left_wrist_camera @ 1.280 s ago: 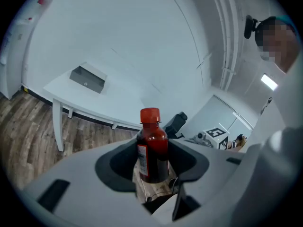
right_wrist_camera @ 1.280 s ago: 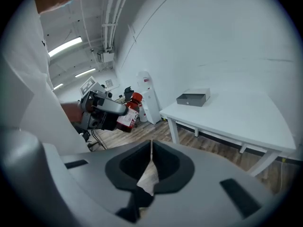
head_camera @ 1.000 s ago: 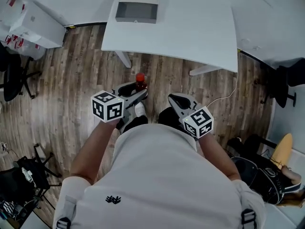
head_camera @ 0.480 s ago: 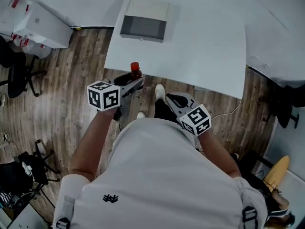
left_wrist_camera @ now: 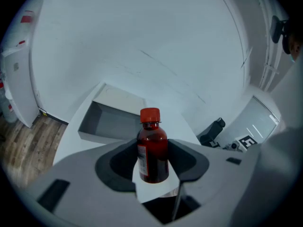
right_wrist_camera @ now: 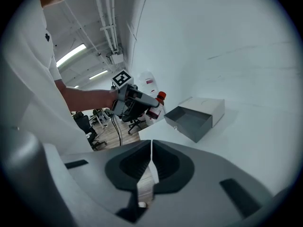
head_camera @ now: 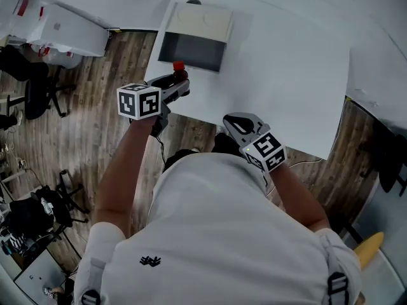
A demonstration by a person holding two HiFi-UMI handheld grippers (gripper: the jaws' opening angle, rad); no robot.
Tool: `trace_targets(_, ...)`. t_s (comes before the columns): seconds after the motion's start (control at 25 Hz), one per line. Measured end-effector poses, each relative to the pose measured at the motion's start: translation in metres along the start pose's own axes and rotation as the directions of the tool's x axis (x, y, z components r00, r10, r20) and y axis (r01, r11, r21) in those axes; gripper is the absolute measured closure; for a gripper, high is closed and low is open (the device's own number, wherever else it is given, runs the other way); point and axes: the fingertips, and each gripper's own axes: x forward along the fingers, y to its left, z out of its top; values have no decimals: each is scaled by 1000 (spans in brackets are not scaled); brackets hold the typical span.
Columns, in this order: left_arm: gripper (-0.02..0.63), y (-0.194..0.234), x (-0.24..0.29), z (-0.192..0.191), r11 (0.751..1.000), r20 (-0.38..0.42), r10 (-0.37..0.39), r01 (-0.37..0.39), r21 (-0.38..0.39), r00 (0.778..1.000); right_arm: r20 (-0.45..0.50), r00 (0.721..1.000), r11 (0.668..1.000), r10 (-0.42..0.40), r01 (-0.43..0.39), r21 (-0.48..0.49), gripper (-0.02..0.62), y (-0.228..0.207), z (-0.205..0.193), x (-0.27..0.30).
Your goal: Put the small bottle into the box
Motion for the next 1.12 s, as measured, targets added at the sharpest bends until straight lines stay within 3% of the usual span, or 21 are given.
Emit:
trace_targets(0.4,402,27,60,35,997,-109,72,-71,21,991,-2,1000,998,4,-4,60,583,-34,-1,-17)
trace_targets(0.6,402,74,85,46,993,-160,114,-106,58,981,28,999,997,-21,19,70,584,-50,5,3)
trace_targets(1.12,402,117,121,28,972,-294,232,-214,92,927,35,997,988,-65,59,143,584,-66,-13,-17)
